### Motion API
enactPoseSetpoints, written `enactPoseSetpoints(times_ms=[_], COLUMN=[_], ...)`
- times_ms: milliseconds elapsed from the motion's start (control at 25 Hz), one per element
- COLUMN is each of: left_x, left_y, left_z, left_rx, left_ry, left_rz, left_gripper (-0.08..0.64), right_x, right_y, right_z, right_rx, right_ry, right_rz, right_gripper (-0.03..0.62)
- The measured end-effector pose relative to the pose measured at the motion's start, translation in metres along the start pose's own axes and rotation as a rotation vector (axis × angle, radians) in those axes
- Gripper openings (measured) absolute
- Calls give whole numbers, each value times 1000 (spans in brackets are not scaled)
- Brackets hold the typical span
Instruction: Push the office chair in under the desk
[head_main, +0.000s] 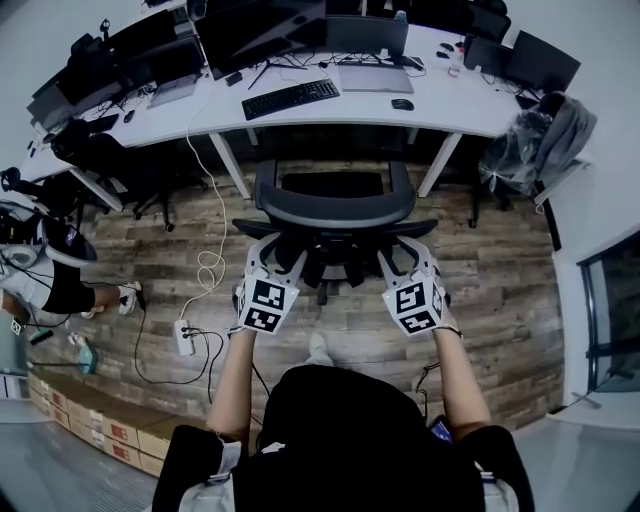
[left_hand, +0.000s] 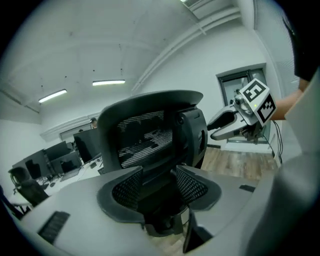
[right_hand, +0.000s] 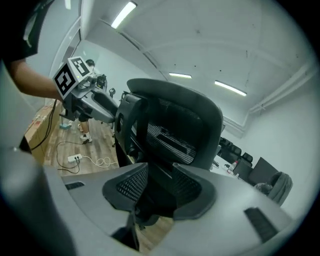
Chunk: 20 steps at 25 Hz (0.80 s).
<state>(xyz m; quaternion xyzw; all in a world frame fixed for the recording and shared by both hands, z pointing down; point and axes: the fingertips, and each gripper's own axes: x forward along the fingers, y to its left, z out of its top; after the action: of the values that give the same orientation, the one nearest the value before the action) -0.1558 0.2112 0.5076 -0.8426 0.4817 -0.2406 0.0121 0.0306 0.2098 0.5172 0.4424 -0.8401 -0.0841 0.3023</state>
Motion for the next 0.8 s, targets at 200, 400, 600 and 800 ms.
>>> enactPoseSetpoints(times_ms=[200, 400, 600, 800], left_x=[18, 34, 47, 58], left_y=[-4, -11, -6, -5], left_z=[-9, -20, -20, -26], left_rx=[172, 443, 593, 620], left_ry=[62, 157, 183, 211], left_rz=[-34, -50, -39, -68], left_gripper=[250, 282, 316, 345], right_x=[16, 30, 43, 56], right_y=[-2, 1, 6, 7], right_z=[-1, -4, -2, -2], right_rx=[-140, -284, -393, -432], right_ry=[34, 80, 88, 99], right_rz=[-4, 13, 10, 5], right_gripper=[162, 207, 237, 264])
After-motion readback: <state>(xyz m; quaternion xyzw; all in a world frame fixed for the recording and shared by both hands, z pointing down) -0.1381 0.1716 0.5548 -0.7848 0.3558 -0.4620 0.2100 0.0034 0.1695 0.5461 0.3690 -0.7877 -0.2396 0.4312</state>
